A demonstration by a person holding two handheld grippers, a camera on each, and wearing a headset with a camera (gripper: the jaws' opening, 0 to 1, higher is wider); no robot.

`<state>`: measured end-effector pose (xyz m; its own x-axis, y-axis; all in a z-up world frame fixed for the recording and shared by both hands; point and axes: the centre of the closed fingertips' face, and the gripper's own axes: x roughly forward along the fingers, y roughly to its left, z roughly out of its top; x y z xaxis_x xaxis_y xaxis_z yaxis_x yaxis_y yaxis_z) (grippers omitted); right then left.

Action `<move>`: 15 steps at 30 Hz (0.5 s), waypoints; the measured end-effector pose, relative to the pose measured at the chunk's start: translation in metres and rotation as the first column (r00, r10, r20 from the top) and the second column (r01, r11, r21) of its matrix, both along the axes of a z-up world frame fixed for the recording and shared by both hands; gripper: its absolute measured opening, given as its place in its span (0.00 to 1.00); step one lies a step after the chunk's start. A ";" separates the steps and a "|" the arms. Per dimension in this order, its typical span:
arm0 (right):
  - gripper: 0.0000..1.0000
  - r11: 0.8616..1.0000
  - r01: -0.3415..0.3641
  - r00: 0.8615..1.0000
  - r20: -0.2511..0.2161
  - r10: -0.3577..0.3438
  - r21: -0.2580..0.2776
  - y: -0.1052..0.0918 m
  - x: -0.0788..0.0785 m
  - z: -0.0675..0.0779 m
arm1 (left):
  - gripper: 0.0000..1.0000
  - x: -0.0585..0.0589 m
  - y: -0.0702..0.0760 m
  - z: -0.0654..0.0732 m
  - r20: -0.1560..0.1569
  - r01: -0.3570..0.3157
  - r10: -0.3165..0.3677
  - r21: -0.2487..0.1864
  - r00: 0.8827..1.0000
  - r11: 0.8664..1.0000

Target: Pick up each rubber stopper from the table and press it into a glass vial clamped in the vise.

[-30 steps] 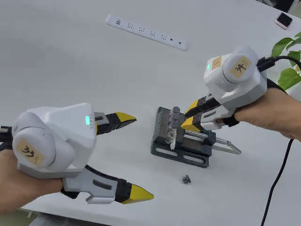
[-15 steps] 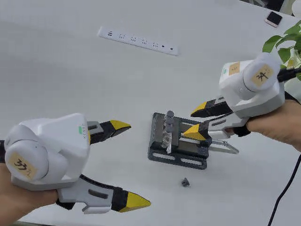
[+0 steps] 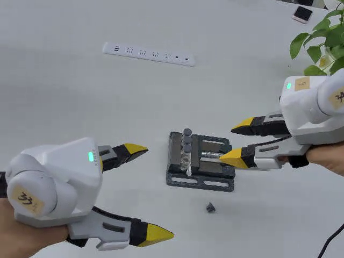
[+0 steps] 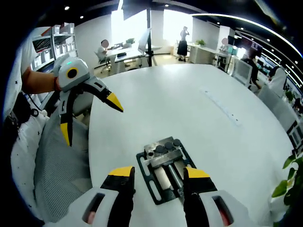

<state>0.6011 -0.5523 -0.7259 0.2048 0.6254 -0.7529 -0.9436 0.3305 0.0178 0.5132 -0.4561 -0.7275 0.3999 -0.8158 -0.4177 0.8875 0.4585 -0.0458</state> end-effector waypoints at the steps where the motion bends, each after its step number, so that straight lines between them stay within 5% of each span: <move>1: 0.38 1.000 0.014 1.000 0.003 -0.014 0.014 -0.004 -0.001 0.001 | 0.84 -0.001 -0.002 -0.001 -0.003 0.005 -0.005 0.006 1.000 1.000; 15: 0.50 0.974 0.152 0.988 -0.002 -0.154 0.167 -0.062 -0.030 0.007 | 0.77 -0.004 -0.031 -0.015 -0.052 0.027 -0.023 0.070 0.998 0.997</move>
<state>0.5708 -0.6144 -0.7190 0.3153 0.7025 -0.6381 -0.8828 0.4639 0.0745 0.5093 -0.4867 -0.7420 0.3560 -0.7929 -0.4946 0.8961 0.4398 -0.0599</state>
